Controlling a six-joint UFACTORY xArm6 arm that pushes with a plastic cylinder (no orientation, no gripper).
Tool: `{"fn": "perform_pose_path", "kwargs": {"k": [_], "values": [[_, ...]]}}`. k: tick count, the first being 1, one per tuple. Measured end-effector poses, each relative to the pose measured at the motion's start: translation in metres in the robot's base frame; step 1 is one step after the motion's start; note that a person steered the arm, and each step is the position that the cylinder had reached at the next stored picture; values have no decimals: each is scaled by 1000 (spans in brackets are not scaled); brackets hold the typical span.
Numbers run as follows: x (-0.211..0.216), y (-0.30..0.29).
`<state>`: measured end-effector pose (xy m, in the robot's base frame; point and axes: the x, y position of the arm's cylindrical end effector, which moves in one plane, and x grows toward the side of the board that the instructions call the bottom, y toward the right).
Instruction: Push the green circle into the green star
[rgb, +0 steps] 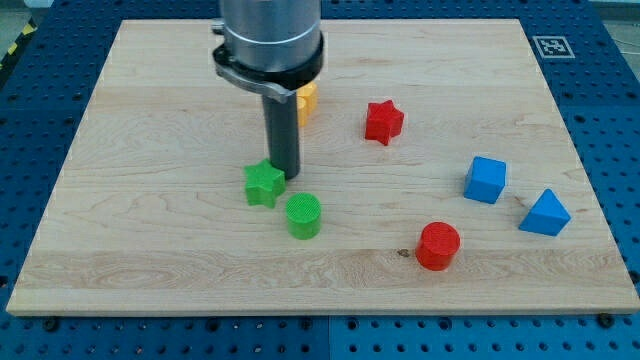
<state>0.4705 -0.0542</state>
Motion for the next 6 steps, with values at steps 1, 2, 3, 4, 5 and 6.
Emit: {"fn": "perform_pose_path", "kwargs": {"k": [1, 2, 3, 4, 5, 6], "values": [[4, -11], [5, -9], [7, 15], [17, 45], [39, 47], [57, 48]]}}
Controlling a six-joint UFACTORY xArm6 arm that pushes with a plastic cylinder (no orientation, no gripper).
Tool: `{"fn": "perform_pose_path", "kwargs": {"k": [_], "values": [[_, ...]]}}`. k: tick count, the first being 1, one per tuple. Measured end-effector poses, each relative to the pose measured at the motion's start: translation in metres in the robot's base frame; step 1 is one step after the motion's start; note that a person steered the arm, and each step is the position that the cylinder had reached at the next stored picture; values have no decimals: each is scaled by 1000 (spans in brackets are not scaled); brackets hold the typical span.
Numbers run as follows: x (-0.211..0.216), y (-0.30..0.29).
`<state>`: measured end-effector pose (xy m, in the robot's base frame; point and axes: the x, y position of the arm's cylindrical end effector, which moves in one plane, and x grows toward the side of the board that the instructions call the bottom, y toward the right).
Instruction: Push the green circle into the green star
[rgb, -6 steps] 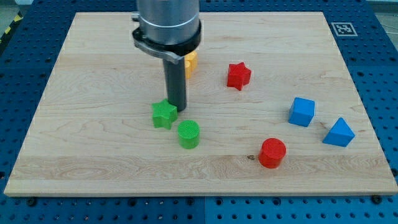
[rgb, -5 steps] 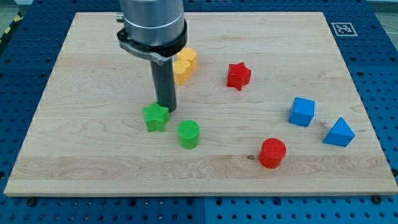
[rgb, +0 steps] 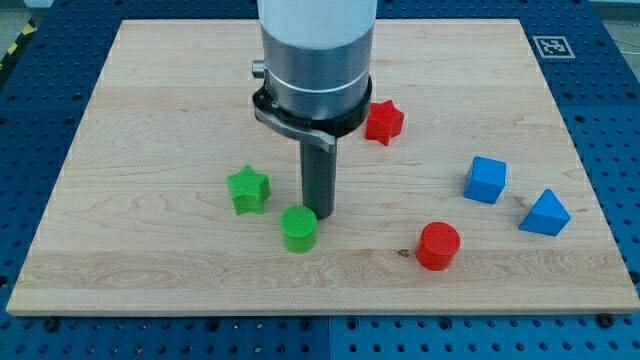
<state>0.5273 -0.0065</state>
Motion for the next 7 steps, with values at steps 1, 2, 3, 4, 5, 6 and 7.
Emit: {"fn": "perform_pose_path", "kwargs": {"k": [1, 2, 3, 4, 5, 6, 7], "values": [[5, 6], [-9, 41], [26, 42], [67, 42], [81, 18], [60, -6], [39, -2]]}}
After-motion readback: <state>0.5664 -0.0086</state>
